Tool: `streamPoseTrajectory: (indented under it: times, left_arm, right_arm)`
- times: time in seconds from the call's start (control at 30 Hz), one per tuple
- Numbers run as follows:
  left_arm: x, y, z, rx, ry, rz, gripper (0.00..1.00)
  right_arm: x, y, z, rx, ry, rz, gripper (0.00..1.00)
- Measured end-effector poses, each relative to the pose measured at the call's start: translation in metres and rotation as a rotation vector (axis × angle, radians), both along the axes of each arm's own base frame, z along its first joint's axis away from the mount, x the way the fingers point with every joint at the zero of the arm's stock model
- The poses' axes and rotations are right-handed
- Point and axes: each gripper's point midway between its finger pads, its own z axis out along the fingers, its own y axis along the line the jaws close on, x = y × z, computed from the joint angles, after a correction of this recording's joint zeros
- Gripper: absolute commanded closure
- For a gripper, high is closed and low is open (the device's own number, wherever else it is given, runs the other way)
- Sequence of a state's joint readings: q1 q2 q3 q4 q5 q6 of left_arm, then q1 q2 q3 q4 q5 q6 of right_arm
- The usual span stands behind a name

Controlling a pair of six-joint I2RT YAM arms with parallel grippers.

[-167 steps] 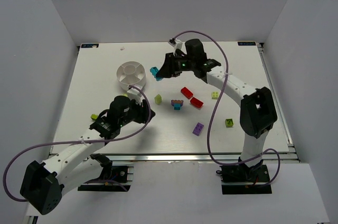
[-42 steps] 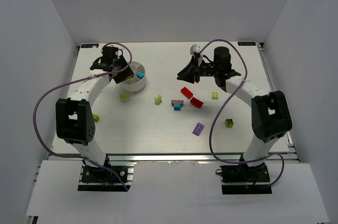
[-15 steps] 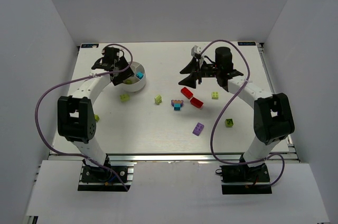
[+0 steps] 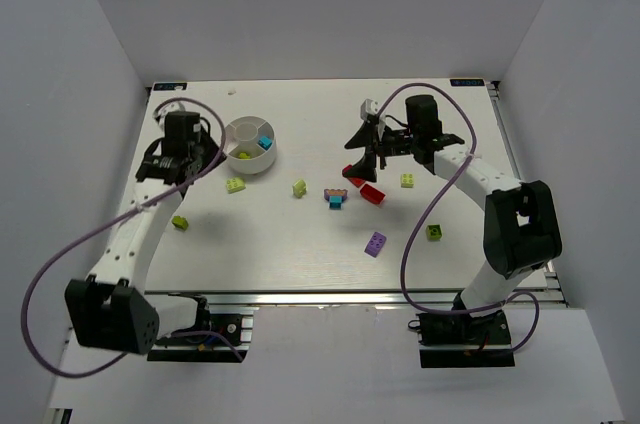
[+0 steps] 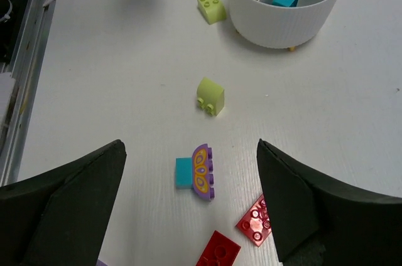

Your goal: Sort the legos into containers by color

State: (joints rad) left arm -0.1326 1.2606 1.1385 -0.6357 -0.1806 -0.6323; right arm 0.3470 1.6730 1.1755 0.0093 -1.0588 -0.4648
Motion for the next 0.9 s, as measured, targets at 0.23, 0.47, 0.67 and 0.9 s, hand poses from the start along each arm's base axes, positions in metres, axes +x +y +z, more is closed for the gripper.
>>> streamPoseTrajectory:
  times: [0.23, 0.47, 0.67, 0.9]
  left_arm:
    - [-0.071, 0.046, -0.054, -0.026, 0.174, 0.257, 0.21]
    - [-0.101, 0.096, -0.105, -0.074, 0.341, 0.502, 0.25]
    - [-0.101, 0.104, -0.143, -0.12, 0.437, 0.547, 0.27]
    - [-0.092, 0.108, -0.169, -0.128, 0.492, 0.552, 0.31]
  right_arm:
    - [-0.009, -0.004, -0.017, -0.042, 0.028, 0.01, 0.33]
    - [-0.019, -0.007, -0.035, -0.076, 0.078, 0.004, 0.38]
    - [-0.023, -0.008, -0.038, -0.086, 0.085, -0.001, 0.36]
    - [-0.023, -0.009, -0.039, -0.092, 0.078, -0.008, 0.35]
